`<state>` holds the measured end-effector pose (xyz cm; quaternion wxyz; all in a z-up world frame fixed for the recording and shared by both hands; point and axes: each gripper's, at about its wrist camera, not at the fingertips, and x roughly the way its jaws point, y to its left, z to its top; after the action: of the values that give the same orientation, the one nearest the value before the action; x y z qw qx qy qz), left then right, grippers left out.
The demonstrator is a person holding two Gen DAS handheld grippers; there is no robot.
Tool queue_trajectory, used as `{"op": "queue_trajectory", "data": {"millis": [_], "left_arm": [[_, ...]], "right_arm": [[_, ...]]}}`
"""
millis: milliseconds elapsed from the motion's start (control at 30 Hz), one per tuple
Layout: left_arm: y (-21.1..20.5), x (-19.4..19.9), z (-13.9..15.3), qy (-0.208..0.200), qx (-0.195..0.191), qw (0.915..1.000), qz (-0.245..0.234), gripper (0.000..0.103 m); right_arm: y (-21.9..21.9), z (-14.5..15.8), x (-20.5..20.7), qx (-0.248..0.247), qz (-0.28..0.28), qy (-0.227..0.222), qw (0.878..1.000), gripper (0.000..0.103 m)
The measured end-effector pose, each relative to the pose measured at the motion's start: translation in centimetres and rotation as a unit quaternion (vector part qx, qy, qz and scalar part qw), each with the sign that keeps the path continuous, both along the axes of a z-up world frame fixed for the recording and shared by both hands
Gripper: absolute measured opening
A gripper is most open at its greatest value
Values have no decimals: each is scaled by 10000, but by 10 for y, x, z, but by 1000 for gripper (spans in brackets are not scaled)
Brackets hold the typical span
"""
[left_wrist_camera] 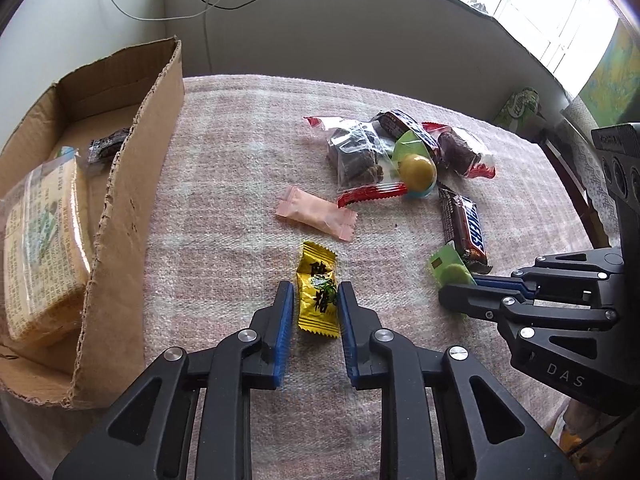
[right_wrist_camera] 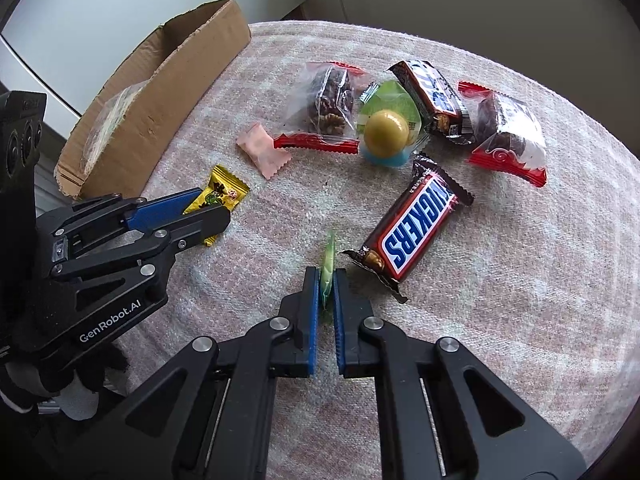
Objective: Organize snacks
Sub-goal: 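Lift the yellow candy toward the box with the left gripper while the right holds the green candy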
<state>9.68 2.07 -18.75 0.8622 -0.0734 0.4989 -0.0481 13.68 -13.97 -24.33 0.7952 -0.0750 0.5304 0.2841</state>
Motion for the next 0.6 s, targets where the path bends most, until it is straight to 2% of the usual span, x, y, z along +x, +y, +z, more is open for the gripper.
{"op": "queue_trajectory", "data": {"millis": [100,200,333,600], "left_arm": [[-5,1,0,-110,203,9994,-260,19],[1,-1,2,-180,-28,9997,-155,13],[8,-4,6,-211,-298,9993,20,10],[5,-6,8,-304,-276,9992,4,7]], "right_arm": [[4,0,-2,-17,83,-70,9999,7],[4,0,-4,-41,102,-124,9999,6],[-2,2,-4,113,-24,-94,9999,5],[-9,7,-1,213,-96,-126,9996,5]]}}
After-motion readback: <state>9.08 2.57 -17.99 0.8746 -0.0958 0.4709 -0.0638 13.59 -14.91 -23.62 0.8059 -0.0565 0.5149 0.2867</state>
